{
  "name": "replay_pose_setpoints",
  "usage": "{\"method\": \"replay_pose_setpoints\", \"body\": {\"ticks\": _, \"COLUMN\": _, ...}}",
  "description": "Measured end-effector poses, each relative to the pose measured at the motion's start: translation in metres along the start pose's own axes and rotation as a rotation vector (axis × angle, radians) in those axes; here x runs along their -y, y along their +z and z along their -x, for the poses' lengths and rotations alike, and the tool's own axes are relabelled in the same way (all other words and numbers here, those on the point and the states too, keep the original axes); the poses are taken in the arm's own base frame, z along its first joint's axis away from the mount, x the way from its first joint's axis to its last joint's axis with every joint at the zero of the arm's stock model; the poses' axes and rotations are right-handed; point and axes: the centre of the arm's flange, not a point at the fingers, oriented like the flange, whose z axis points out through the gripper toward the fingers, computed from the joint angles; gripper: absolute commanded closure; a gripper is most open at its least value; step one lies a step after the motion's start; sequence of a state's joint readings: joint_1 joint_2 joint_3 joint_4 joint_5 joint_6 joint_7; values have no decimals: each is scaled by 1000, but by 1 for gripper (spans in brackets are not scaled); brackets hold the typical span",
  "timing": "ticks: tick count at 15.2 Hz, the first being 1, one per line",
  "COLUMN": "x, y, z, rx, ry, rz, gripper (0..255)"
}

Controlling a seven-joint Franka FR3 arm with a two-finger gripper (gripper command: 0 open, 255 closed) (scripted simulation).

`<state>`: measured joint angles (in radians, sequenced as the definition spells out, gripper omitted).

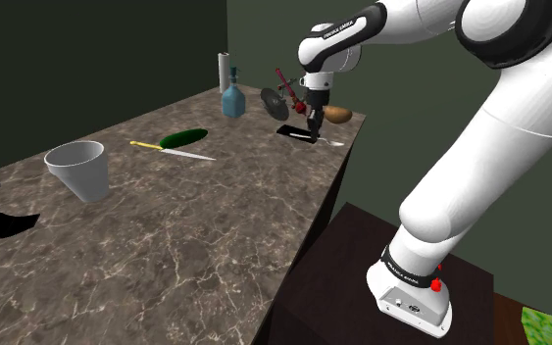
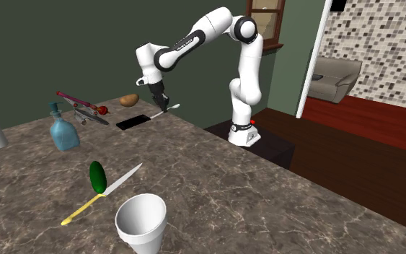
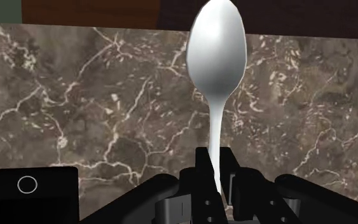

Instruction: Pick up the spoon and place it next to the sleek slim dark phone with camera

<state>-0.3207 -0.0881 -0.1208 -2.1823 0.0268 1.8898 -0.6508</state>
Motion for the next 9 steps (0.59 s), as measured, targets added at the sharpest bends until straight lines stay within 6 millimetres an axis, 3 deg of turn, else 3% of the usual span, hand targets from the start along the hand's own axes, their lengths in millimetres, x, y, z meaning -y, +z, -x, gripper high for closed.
{"method": "replay_pose_setpoints", "body": {"ticks": 9, "x": -8, "y": 47, "z": -4, "rx": 0, "ry": -1, "rz": 0, "gripper": 255}}
